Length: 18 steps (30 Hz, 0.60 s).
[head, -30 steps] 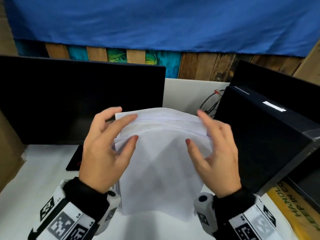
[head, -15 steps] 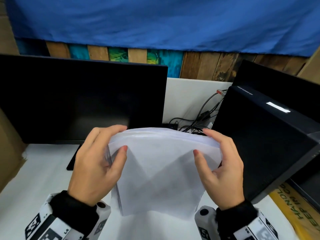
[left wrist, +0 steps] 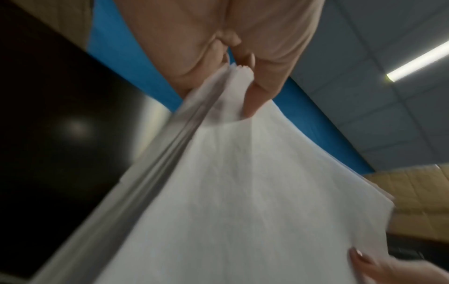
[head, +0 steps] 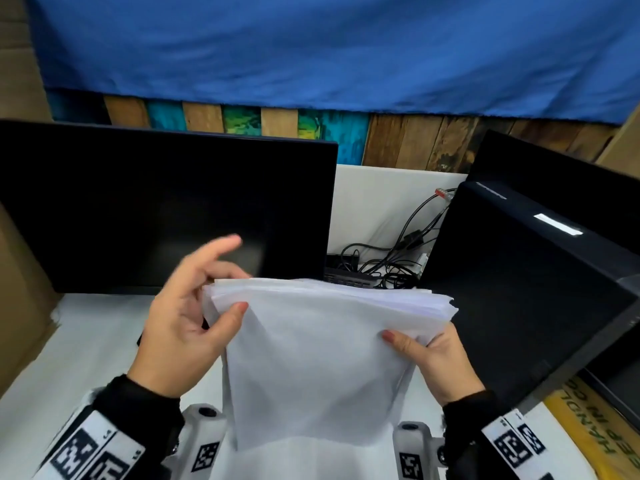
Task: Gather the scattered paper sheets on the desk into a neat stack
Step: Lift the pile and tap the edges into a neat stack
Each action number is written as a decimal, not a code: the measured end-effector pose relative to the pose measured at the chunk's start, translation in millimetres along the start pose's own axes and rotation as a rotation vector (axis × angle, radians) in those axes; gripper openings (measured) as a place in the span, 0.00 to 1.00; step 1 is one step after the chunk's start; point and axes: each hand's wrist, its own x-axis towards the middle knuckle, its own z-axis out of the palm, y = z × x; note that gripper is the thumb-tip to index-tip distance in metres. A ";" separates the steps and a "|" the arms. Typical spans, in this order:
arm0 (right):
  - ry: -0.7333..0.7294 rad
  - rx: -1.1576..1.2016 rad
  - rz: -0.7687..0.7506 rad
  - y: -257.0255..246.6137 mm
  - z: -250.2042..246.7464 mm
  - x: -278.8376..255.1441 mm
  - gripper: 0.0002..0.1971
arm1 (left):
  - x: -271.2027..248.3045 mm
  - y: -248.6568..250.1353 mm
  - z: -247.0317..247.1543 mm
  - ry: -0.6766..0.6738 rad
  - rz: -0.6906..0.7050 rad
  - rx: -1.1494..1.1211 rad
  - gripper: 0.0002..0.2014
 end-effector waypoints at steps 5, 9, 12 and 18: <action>0.021 0.071 -0.016 2.8 5.1 -2.7 0.13 | -13.7 -32.8 0.4 -0.104 -0.468 -0.168 0.62; 0.021 0.028 -0.052 -4.0 13.0 -4.0 0.15 | -16.9 -40.0 24.4 -0.035 -0.504 -0.133 0.22; 0.034 0.004 -0.093 -13.1 16.2 -6.9 0.15 | -14.2 -39.7 26.9 0.038 -0.443 -0.136 0.20; 0.134 0.000 0.035 10.4 5.4 -9.7 0.33 | -27.7 -43.8 23.7 0.010 -0.429 -0.183 0.23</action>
